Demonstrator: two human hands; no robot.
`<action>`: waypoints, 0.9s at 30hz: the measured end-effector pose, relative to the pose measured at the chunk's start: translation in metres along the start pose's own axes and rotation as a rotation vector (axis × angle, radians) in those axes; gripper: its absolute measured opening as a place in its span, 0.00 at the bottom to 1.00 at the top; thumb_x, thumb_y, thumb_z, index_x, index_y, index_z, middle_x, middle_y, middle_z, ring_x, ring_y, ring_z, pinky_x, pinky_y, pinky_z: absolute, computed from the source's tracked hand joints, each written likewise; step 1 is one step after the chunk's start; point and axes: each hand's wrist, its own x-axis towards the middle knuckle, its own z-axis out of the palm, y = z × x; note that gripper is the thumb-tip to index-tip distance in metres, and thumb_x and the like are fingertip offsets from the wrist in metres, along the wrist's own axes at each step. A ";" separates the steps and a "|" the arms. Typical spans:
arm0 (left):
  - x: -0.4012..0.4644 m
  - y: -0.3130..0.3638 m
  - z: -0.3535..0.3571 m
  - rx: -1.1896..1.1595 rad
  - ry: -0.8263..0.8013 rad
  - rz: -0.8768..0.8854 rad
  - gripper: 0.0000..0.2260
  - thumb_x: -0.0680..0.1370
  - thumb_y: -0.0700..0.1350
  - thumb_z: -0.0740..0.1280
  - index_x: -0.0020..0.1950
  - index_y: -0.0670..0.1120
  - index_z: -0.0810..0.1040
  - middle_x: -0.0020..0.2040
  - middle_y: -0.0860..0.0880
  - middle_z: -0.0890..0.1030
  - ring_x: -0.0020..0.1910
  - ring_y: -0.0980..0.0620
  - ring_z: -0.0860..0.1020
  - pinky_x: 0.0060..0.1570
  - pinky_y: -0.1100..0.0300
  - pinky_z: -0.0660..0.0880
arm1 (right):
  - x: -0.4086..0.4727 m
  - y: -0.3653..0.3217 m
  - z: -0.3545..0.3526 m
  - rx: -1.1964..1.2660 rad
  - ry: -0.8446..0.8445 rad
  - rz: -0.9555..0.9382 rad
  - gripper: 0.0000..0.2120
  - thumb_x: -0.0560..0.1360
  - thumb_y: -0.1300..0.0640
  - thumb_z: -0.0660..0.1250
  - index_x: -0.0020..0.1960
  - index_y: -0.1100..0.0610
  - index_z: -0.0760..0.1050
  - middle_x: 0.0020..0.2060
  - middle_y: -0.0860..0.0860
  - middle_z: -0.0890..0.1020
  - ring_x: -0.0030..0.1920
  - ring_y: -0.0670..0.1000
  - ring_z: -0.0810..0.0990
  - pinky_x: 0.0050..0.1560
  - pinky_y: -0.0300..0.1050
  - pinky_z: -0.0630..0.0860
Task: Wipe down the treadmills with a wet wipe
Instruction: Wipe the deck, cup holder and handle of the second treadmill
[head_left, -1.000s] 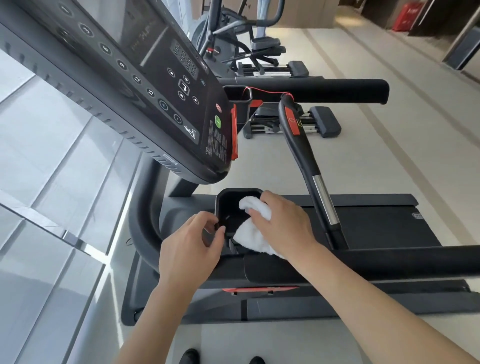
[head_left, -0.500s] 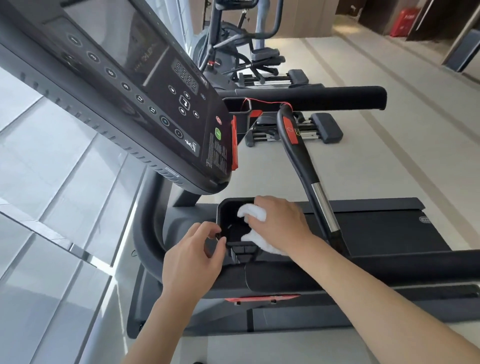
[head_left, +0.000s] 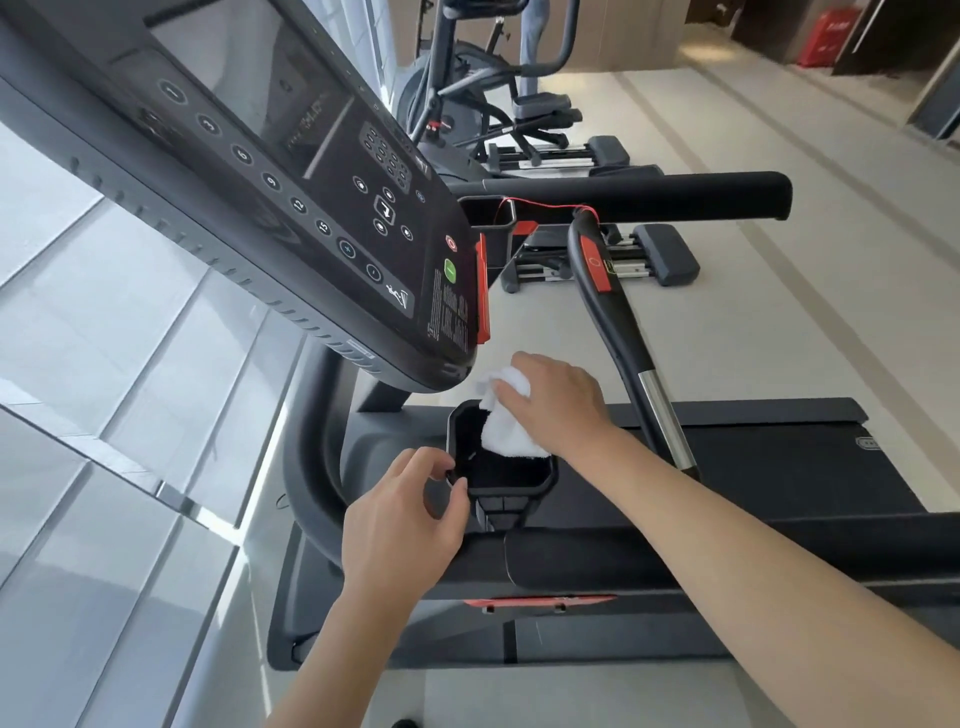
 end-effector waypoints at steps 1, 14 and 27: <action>-0.001 0.000 0.000 -0.004 0.010 -0.012 0.05 0.78 0.55 0.71 0.49 0.58 0.76 0.40 0.62 0.77 0.32 0.58 0.78 0.33 0.59 0.76 | 0.004 -0.003 0.002 -0.008 -0.004 -0.023 0.17 0.82 0.41 0.59 0.45 0.53 0.70 0.37 0.48 0.76 0.39 0.56 0.76 0.38 0.50 0.68; -0.006 -0.002 -0.001 0.010 0.076 0.014 0.07 0.78 0.51 0.65 0.41 0.56 0.79 0.35 0.60 0.76 0.30 0.57 0.76 0.29 0.65 0.65 | 0.006 -0.012 -0.006 -0.006 -0.088 -0.127 0.14 0.81 0.40 0.61 0.42 0.48 0.70 0.36 0.46 0.77 0.42 0.56 0.78 0.40 0.49 0.68; -0.006 -0.001 0.000 -0.010 0.113 -0.008 0.07 0.76 0.49 0.64 0.40 0.55 0.81 0.31 0.59 0.74 0.29 0.56 0.74 0.29 0.64 0.68 | -0.008 -0.027 0.007 -0.139 0.065 -0.196 0.14 0.82 0.44 0.63 0.52 0.55 0.75 0.37 0.52 0.80 0.38 0.60 0.79 0.37 0.48 0.65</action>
